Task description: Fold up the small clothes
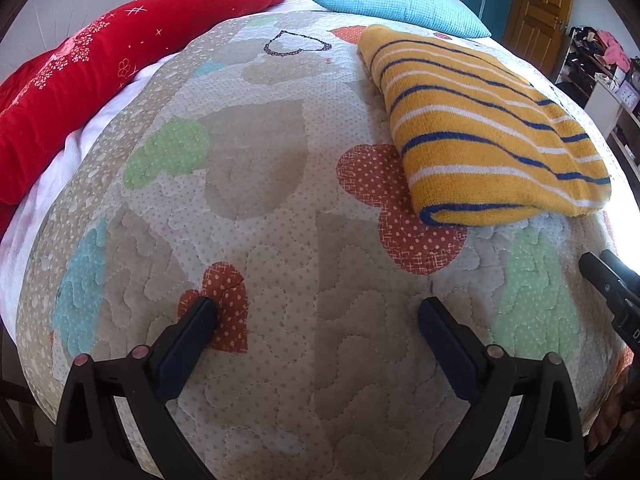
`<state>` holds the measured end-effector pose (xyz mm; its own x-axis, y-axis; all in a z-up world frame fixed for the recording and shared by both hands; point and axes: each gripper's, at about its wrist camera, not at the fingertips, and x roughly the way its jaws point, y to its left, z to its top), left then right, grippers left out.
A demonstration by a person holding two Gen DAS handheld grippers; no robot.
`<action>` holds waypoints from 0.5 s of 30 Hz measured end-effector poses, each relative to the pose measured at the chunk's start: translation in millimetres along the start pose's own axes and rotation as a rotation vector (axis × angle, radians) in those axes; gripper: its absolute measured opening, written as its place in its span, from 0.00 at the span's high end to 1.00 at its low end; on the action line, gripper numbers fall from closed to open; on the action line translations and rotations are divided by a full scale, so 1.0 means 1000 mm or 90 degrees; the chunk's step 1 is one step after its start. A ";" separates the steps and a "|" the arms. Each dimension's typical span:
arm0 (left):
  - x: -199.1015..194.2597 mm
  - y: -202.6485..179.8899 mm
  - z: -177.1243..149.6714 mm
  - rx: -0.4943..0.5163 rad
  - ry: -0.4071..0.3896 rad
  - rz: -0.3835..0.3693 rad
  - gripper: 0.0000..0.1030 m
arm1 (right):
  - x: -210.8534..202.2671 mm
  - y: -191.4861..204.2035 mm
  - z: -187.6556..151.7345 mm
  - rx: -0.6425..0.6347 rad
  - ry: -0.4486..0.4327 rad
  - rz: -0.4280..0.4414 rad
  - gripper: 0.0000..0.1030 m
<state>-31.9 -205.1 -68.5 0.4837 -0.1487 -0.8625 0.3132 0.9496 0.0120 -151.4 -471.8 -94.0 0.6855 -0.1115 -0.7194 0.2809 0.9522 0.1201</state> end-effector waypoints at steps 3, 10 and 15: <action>0.002 -0.001 -0.001 0.002 0.000 0.006 0.00 | 0.002 0.003 -0.001 0.002 -0.011 -0.010 0.22; 0.005 -0.002 -0.003 -0.009 -0.009 0.017 0.00 | 0.004 0.010 -0.006 -0.006 -0.027 -0.022 0.16; 0.006 -0.004 -0.004 -0.022 -0.023 0.026 0.00 | 0.005 0.013 -0.010 -0.013 -0.035 -0.031 0.14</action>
<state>-33.3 -208.7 -75.1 0.5252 -0.1187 -0.8426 0.2643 0.9640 0.0290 -151.1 -457.1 -102.3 0.7076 -0.1728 -0.6852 0.3017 0.9507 0.0718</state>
